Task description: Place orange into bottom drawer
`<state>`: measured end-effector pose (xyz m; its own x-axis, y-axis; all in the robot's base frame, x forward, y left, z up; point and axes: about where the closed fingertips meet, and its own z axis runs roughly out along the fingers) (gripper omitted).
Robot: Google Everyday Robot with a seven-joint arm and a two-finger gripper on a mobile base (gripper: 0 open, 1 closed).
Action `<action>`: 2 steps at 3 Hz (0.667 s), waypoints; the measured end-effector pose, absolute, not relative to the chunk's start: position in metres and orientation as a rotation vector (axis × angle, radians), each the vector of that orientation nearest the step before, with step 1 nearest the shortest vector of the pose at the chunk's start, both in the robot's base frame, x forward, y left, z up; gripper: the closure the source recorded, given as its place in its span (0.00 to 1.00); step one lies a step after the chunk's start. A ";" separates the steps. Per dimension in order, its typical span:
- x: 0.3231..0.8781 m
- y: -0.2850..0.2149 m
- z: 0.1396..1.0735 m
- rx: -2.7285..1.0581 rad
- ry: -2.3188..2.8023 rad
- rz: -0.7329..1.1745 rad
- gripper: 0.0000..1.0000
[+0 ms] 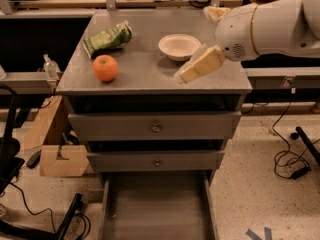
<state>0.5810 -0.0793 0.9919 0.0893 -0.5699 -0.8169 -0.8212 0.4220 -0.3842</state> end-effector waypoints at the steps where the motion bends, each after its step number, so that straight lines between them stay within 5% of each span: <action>1: 0.583 -0.073 0.991 -1.266 1.595 0.292 0.00; 2: 0.606 -0.041 0.972 -1.298 1.574 0.312 0.00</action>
Offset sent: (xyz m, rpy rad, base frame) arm 0.0608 0.0830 -0.0482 -0.0105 0.0066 0.0948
